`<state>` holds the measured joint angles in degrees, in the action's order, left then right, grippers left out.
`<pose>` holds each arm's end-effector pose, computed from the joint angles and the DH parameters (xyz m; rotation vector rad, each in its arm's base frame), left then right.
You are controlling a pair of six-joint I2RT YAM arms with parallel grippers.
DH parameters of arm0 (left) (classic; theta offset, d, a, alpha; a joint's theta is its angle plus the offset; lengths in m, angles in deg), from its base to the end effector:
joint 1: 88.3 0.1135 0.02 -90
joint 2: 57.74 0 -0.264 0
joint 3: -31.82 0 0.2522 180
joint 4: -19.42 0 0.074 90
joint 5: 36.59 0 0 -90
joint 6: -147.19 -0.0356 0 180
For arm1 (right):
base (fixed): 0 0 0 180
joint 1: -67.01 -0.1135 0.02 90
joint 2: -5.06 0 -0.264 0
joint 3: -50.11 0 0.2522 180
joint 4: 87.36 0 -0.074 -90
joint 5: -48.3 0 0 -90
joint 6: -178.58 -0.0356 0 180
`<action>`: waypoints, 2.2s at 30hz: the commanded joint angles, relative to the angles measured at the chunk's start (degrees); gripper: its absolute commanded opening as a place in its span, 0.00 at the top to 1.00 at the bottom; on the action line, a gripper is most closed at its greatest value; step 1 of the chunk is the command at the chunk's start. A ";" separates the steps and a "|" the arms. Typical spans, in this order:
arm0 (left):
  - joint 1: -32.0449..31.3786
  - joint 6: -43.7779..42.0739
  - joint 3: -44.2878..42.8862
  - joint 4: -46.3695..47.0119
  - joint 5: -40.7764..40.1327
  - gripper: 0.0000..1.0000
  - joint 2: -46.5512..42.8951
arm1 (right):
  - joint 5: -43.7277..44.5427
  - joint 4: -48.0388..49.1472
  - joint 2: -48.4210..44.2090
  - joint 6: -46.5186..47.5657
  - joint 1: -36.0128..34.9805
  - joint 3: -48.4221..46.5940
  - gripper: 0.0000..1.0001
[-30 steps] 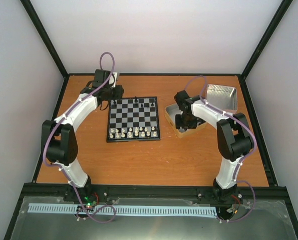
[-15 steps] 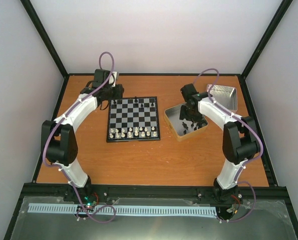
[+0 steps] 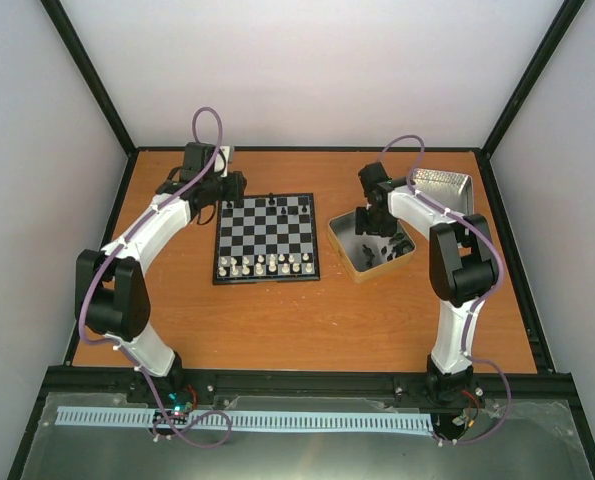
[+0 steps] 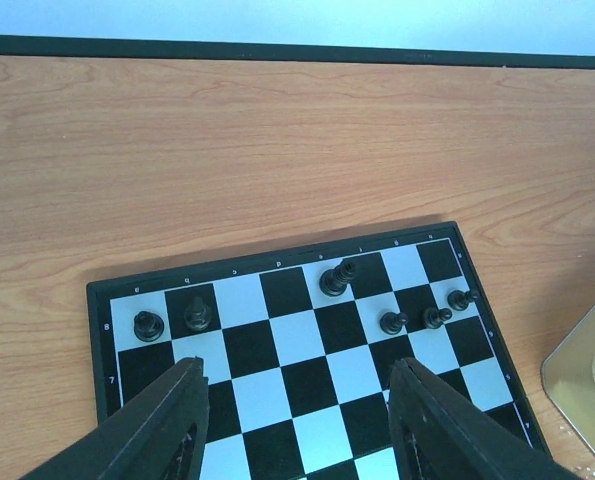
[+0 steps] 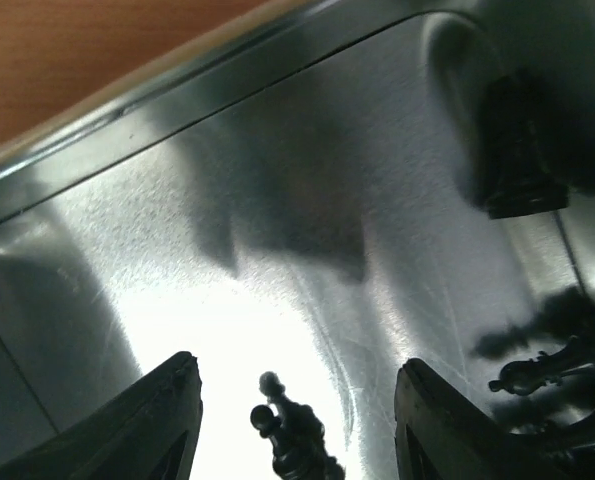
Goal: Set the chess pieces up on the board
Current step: Pick up the chess piece from the storage box, then place the chess piece on the chessboard.
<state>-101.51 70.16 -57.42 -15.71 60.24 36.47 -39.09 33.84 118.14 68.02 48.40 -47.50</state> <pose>0.3634 -0.0897 0.2845 0.0684 2.2917 -0.3747 0.3761 0.1249 0.1836 0.0578 2.8664 0.0712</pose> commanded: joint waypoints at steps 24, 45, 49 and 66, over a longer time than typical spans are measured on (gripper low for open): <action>0.47 0.34 0.44 3.16 4.95 0.48 -0.39 | 1.32 -1.83 3.89 3.79 0.33 1.11 0.86; -7.03 7.04 5.09 25.94 38.31 0.44 4.92 | -21.15 28.44 -13.49 -16.54 0.55 10.57 0.89; -9.11 8.47 3.44 30.04 41.06 0.44 7.25 | -24.56 36.35 -16.53 -20.57 0.56 12.20 0.88; -12.10 21.54 -0.61 42.31 39.89 0.43 14.67 | -32.24 41.83 -15.17 -43.95 0.20 8.01 0.88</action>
<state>-113.20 88.17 -55.83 21.86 98.90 49.81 -70.85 72.92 103.36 28.37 48.66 -38.52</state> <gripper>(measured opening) 0.587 0.125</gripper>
